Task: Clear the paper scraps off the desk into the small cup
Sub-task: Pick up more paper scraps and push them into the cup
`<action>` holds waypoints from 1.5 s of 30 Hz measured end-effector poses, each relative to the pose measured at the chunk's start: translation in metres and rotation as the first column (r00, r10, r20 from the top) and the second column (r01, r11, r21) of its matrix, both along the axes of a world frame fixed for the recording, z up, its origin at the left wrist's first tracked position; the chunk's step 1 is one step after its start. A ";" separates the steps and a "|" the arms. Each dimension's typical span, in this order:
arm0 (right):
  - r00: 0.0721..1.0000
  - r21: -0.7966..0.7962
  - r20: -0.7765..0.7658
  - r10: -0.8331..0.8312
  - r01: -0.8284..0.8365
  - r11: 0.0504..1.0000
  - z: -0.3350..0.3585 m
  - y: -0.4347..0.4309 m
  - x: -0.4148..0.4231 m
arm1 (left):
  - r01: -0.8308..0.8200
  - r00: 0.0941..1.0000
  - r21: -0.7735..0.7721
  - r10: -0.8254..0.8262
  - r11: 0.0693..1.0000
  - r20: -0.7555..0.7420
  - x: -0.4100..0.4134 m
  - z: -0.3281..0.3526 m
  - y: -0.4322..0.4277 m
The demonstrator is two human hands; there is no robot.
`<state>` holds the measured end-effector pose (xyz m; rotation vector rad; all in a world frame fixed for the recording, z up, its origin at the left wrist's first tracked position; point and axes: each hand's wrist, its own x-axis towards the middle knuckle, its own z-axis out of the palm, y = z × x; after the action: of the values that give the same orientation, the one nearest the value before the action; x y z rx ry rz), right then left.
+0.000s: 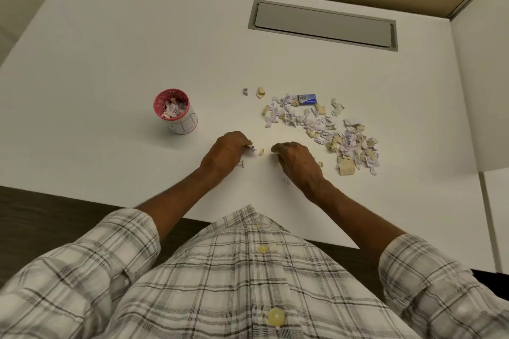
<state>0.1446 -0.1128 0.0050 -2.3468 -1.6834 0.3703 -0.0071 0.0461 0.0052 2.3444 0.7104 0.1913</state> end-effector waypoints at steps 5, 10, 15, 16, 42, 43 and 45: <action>0.974 0.162 -0.175 -0.146 0.174 0.971 0.014 0.021 -0.009 | -0.162 0.982 -0.073 0.168 0.984 0.090 -0.009 0.020 -0.001; 0.792 0.142 -0.532 -0.300 0.432 0.890 0.039 0.058 -0.015 | -0.226 0.941 -0.096 0.242 0.969 0.234 -0.019 0.039 0.012; 0.707 0.207 -0.677 -0.204 0.449 0.869 0.072 0.104 -0.030 | -0.342 0.870 -0.121 0.363 0.932 0.333 -0.038 0.066 0.046; 0.708 0.227 -0.684 -0.175 0.435 0.871 0.077 0.113 -0.034 | -0.368 0.854 -0.129 0.390 0.921 0.345 -0.044 0.071 0.055; 0.952 0.286 -0.307 -0.020 0.112 0.952 0.088 0.221 -0.114 | -0.499 0.857 -0.078 0.505 0.863 0.103 -0.080 0.087 0.124; 0.953 0.287 -0.304 -0.017 0.108 0.952 0.088 0.222 -0.114 | -0.489 0.862 -0.092 0.496 0.868 0.103 -0.080 0.089 0.125; 0.954 0.300 -0.300 -0.024 0.118 0.947 0.089 0.222 -0.114 | -0.462 0.875 -0.119 0.473 0.879 0.100 -0.080 0.091 0.126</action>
<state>0.0306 0.1092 0.0940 -2.0017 -1.3982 0.3820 -0.0873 0.1723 0.0957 2.0154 1.1902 0.5048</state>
